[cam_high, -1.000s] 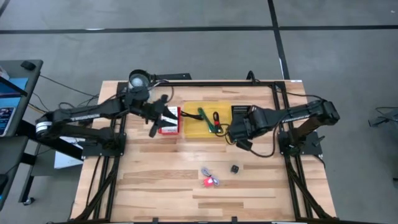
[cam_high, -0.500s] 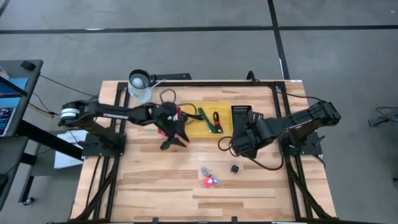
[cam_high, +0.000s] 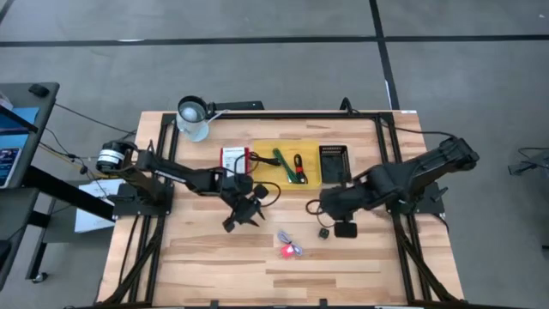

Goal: Pick and place items into bin
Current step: Put the light blue charger cable into the yellow bin

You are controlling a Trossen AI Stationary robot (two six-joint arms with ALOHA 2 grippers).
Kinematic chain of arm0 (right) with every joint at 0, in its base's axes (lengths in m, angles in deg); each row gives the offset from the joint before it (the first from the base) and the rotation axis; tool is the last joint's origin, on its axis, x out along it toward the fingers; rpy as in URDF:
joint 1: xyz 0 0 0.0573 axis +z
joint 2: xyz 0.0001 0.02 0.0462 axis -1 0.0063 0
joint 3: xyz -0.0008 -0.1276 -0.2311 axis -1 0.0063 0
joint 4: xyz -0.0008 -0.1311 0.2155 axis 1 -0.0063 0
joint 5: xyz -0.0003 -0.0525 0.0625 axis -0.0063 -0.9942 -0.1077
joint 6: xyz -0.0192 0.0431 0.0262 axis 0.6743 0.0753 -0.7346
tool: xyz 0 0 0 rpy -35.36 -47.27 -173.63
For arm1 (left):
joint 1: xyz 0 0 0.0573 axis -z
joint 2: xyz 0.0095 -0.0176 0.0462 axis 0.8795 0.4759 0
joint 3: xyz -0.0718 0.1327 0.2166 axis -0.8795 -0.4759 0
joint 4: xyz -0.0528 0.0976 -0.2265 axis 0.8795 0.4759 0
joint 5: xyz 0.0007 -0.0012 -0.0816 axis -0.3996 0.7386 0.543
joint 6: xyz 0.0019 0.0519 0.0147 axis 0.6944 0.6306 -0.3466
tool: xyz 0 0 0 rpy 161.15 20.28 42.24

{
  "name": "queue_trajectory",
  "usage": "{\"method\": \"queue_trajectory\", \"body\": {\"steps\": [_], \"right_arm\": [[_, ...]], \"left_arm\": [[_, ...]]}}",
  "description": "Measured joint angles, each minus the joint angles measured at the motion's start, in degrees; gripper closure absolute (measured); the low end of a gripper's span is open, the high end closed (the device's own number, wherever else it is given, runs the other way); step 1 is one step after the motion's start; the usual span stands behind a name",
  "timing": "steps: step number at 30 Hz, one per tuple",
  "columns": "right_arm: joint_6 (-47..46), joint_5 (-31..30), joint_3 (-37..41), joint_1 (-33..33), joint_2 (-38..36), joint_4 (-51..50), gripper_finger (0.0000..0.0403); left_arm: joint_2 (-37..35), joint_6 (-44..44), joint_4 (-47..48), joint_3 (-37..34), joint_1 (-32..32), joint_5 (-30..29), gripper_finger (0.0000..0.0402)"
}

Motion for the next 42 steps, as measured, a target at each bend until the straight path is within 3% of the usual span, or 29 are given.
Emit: {"method": "queue_trajectory", "body": {"steps": [6, 16, 27, 32, 42], "right_arm": [[0.2, 0.3, 0.0, 1.9, -6.3, 5.5, 0.0297], [-0.4, -4.2, 0.0, 4.3, -10.1, 5.7, 0.0297], [-1.4, -4.1, 0.0, 4.2, -10.0, 4.5, 0.0297], [-1.5, -4.0, 0.0, 4.5, -10.0, 4.2, 0.0297], [-2.9, -3.8, 0.0, 5.5, -10.0, 2.8, 0.0297]], "left_arm": [[0.0, -4.0, -4.6, 0.1, 3.2, -4.6, 0.0278], [0.3, -6.2, -1.9, 1.3, 4.9, -10.5, 0.0278], [13.8, -1.6, 17.0, 19.8, 5.6, -10.9, 0.0278], [19.5, 1.9, 21.4, 27.0, 6.3, -9.4, 0.0278], [27.2, 3.7, 30.6, 36.5, 7.0, -8.7, 0.0278]]}}
